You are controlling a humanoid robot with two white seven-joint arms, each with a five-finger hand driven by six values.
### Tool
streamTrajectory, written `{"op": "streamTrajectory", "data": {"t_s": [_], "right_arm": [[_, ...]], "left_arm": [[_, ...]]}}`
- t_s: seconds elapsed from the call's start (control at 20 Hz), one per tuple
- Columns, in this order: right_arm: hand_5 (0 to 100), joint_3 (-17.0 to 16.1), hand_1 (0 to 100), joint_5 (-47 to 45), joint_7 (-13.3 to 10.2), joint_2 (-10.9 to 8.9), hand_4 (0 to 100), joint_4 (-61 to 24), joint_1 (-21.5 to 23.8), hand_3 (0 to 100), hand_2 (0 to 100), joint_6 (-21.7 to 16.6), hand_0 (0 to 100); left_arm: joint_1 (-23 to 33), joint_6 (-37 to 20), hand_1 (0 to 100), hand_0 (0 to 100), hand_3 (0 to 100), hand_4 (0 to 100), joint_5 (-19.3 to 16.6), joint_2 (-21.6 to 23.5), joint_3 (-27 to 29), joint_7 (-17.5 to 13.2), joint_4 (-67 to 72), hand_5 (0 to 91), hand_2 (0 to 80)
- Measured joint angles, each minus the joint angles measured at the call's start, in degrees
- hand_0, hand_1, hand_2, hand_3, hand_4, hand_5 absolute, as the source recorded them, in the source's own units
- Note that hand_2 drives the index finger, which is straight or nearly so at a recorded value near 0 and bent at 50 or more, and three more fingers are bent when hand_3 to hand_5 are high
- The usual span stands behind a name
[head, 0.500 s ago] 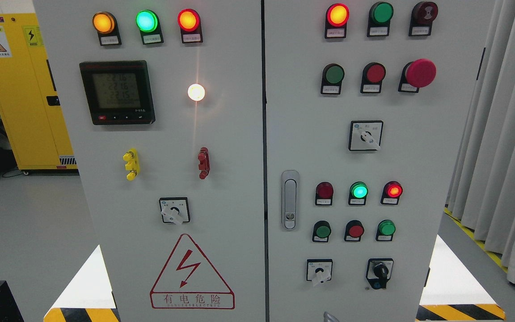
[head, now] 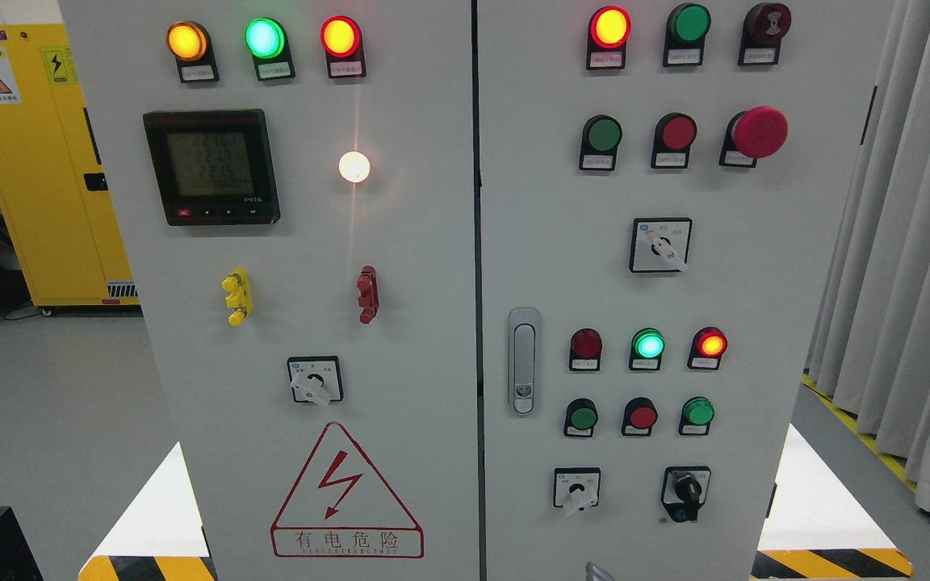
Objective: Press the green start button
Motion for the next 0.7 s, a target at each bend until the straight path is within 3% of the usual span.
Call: {"op": "streamTrajectory", "data": {"t_s": [0.45, 0.6, 0.7], "right_arm": [[17, -0.25, 69, 0.09, -0.07, 0.0, 17, -0.06, -0.57, 4, 0, 0.1, 59], [28, -0.75, 73, 2.93, -0.21, 0.0, 35, 0.04, -1.21, 26, 0, 0.51, 47], [49, -1.9, 76, 8.73, -0.18, 0.08, 56, 0.25, -1.83, 43, 0, 0.69, 49]], "left_arm": [[-0.02, 0.0, 56, 12, 0, 0, 0.0, 0.0, 0.0, 0.0, -0.01, 0.0, 0.0], [-0.02, 0.0, 56, 12, 0, 0, 0.0, 0.0, 0.0, 0.0, -0.01, 0.0, 0.0], [-0.02, 0.0, 56, 12, 0, 0, 0.0, 0.0, 0.0, 0.0, 0.0, 0.0, 0.0]]}}
